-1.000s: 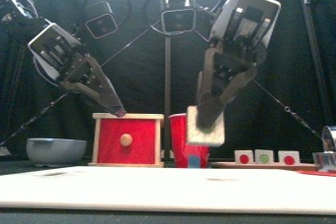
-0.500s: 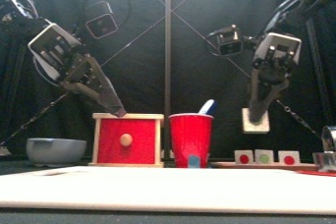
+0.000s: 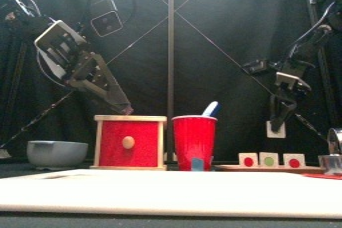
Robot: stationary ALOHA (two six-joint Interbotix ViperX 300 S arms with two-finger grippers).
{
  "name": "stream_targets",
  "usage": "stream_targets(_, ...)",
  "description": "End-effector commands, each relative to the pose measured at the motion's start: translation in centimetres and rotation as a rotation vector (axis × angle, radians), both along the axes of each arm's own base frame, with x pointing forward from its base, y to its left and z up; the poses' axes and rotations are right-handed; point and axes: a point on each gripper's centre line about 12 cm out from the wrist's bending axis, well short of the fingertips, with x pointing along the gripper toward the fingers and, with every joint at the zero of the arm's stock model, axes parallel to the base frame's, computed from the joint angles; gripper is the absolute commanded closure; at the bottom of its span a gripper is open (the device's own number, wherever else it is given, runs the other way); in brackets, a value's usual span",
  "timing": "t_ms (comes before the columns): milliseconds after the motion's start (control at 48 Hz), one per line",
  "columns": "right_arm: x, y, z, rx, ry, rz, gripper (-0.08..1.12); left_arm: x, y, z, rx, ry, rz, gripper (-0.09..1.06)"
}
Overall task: Place sushi on board then cut the sushi with the knife then place the pieces on the plate
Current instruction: Place the 4 sushi pieces on the plate
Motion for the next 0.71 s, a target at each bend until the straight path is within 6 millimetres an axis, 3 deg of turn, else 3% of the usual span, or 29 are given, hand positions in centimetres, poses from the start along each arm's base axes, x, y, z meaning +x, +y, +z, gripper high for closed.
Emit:
stream_targets(21,-1.2,-1.7,-0.2,-0.029,0.009,-0.056,0.47,0.7,0.3,1.2,-0.004,-0.041,0.01,0.28)
stream_targets(375,-1.3,-2.7,-3.9,0.013,0.069,-0.057,0.43,0.7,0.3,1.2,-0.004,-0.041,0.012,0.28)
stream_targets(562,-1.3,-3.3,-4.7,0.028,0.089,-0.068,0.26,0.7,0.3,1.3,0.0,-0.045,0.01,0.28)
stream_targets(708,-1.2,-3.8,-4.2,0.015,0.075,-0.079,0.21,0.6,0.6,1.3,-0.004,-0.044,0.021,0.28)
